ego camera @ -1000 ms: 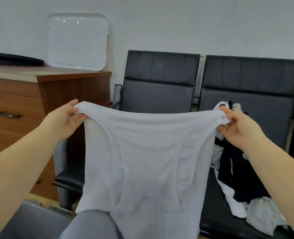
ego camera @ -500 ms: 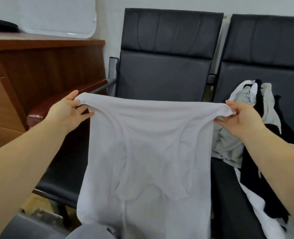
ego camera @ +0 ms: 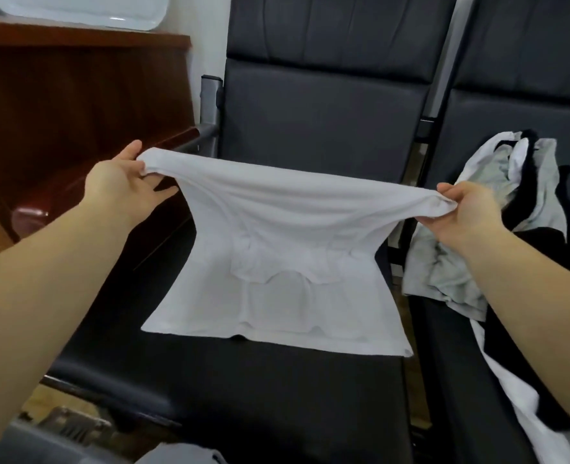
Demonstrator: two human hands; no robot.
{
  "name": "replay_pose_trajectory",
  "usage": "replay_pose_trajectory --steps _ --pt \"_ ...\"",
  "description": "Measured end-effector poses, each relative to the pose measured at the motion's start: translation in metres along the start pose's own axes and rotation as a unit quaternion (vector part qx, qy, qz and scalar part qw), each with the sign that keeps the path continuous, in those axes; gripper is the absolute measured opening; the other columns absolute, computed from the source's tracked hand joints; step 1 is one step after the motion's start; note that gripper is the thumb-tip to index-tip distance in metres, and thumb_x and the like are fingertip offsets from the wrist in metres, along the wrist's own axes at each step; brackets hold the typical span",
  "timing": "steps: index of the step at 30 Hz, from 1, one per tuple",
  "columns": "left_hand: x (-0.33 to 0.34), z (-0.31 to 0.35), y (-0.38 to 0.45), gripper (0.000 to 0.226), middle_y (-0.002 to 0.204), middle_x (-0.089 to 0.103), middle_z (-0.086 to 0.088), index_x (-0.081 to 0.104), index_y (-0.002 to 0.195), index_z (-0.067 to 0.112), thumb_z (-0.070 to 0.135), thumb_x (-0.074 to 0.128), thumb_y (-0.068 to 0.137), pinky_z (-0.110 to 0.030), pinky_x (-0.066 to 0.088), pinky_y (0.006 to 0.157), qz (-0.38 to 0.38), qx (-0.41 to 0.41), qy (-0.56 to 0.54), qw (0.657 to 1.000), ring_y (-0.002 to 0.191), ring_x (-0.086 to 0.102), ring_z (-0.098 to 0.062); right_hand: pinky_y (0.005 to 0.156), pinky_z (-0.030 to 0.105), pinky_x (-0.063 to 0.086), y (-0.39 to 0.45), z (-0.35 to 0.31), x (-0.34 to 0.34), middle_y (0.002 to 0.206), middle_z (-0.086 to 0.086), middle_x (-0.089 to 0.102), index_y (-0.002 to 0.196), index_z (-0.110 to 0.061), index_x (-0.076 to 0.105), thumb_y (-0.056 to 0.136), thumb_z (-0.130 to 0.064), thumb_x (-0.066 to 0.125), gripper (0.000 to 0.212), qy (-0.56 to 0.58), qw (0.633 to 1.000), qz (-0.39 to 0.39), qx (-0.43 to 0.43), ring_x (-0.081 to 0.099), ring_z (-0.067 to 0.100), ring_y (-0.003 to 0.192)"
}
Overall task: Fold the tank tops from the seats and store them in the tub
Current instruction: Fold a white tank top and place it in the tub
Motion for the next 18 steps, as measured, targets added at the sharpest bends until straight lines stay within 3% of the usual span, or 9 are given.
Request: replay_pose_trajectory --steps 4,6,9,11,13,15,18 --pt "-0.027 -0.01 -0.013 0.052 0.133 0.05 -0.013 0.051 0.128 0.014 -0.011 0.024 0.091 -0.053 0.041 0.104 0.006 -0.016 0.059 0.998 0.112 0.058 -0.031 0.067 0.032 0.048 -0.01 0.02 -0.021 0.064 0.001 0.043 0.062 -0.012 0.034 0.054 0.006 0.029 0.02 -0.021 1.0 -0.008 0.02 0.044 0.019 0.062" --pt "-0.045 -0.019 -0.02 0.045 0.131 0.049 -0.013 0.055 0.114 0.013 -0.011 0.023 0.092 -0.047 0.045 0.099 0.012 -0.034 0.125 0.991 0.112 0.058 -0.029 0.066 0.029 0.045 -0.018 0.031 -0.037 0.064 0.001 0.045 0.059 -0.01 0.034 0.056 0.007 0.029 0.018 -0.075 0.997 0.012 0.03 0.044 0.017 0.063" --pt "-0.079 -0.038 -0.028 0.04 0.115 0.052 -0.014 0.058 0.097 0.013 -0.01 0.027 0.092 -0.046 0.045 0.099 -0.009 -0.072 0.259 0.963 0.093 0.059 -0.023 0.059 0.027 0.045 -0.031 0.052 -0.062 0.068 0.003 0.047 0.052 -0.007 0.043 0.063 0.01 0.031 0.024 -0.183 0.982 0.023 0.049 0.045 0.017 0.066" --pt "-0.101 -0.051 -0.035 0.038 0.103 0.055 -0.012 0.058 0.09 0.015 -0.01 0.03 0.092 -0.045 0.044 0.097 -0.031 -0.109 0.361 0.926 0.085 0.057 -0.021 0.057 0.027 0.044 -0.038 0.067 -0.076 0.073 0.009 0.05 0.054 -0.005 0.05 0.072 0.013 0.035 0.03 -0.333 0.939 0.016 0.081 0.047 0.02 0.069" --pt "-0.118 -0.064 -0.04 0.037 0.1 0.056 -0.012 0.059 0.088 0.015 -0.01 0.034 0.092 -0.037 0.048 0.084 -0.047 -0.131 0.475 0.869 0.084 0.055 -0.02 0.058 0.028 0.04 -0.044 0.077 -0.089 0.079 0.014 0.05 0.06 -0.003 0.053 0.079 0.014 0.04 0.029 -0.505 0.858 -0.003 0.096 0.049 0.023 0.073" --pt "-0.129 -0.073 -0.045 0.033 0.105 0.056 -0.012 0.062 0.09 0.013 -0.01 0.038 0.091 -0.028 0.044 0.067 -0.053 -0.124 0.567 0.812 0.086 0.053 -0.022 0.058 0.028 0.04 -0.05 0.086 -0.099 0.071 0.01 0.053 0.064 -0.003 0.058 0.082 0.009 0.049 0.023 -0.578 0.809 -0.057 0.085 0.049 0.019 0.065" --pt "-0.13 -0.079 -0.047 0.03 0.095 0.061 -0.016 0.056 0.108 0.012 -0.006 0.041 0.09 -0.028 0.041 0.059 -0.024 -0.09 0.609 0.787 0.079 0.056 -0.025 0.064 0.029 0.04 -0.061 0.092 -0.104 0.068 0.012 0.052 0.069 -0.003 0.058 0.08 0.003 0.056 0.013 -0.622 0.768 -0.132 0.074 0.046 0.022 0.066"
Point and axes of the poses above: each hand's wrist, its own y-axis towards the middle knuckle, its own x-axis out of the palm, z = x × y, the point moved 2 cm from there along y, towards the middle knuckle
